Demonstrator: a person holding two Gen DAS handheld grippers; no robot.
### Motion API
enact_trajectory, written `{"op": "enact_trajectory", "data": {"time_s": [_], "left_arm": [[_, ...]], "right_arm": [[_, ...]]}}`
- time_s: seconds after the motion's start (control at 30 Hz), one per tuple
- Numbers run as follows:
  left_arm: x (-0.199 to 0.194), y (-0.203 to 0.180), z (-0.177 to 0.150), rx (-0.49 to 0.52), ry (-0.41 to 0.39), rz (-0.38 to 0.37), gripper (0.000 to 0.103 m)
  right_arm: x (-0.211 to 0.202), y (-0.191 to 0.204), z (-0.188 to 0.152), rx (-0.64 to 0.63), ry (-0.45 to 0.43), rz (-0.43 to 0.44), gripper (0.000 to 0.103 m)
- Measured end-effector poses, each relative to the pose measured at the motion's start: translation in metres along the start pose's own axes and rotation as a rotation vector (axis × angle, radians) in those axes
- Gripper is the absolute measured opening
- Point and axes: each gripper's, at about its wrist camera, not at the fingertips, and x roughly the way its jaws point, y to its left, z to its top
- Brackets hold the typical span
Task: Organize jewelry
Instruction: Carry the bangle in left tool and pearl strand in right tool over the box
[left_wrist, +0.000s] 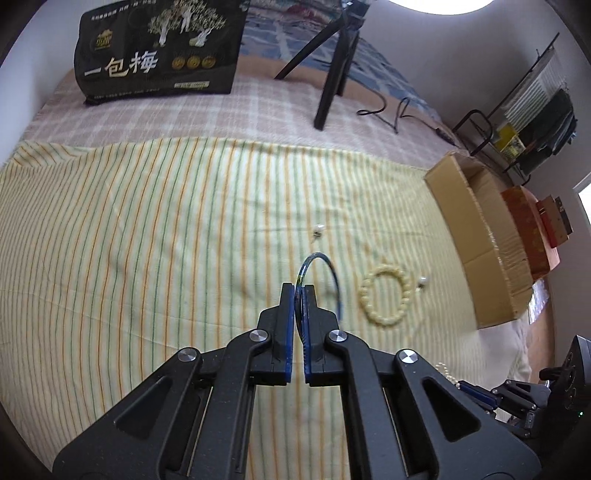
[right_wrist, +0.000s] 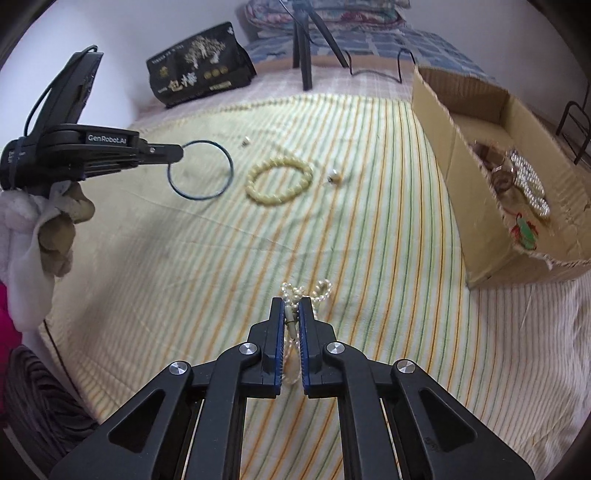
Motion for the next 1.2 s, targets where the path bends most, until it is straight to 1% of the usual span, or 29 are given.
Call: {"op": "enact_trajectory", "data": {"time_s": [0.47,0.73,1.0,1.2], "left_arm": [[-0.034,-0.026,-0.002,0.024,-0.057,-0.063,0.001],[-0.052,-0.045,0.000,0.048,-0.089,-0.111,0.001],[-0.072,-0.074,0.005,0.069,-0.126,-0.178,0.001],[-0.082,-0.103,0.010,0.081,-0.148,-0.236,0.001]], "right_arm": [[-0.035,0.000,0.013,0.027,-0.103,0.028,0.006],[-0.070,-0.008,0.024,0.051,-0.198,0.033,0.005],[-0.110,-0.019,0.041,0.085,-0.307,0.025,0.005],[-0.130,-0.036,0.051,0.128,-0.373,0.014,0.005]]}}
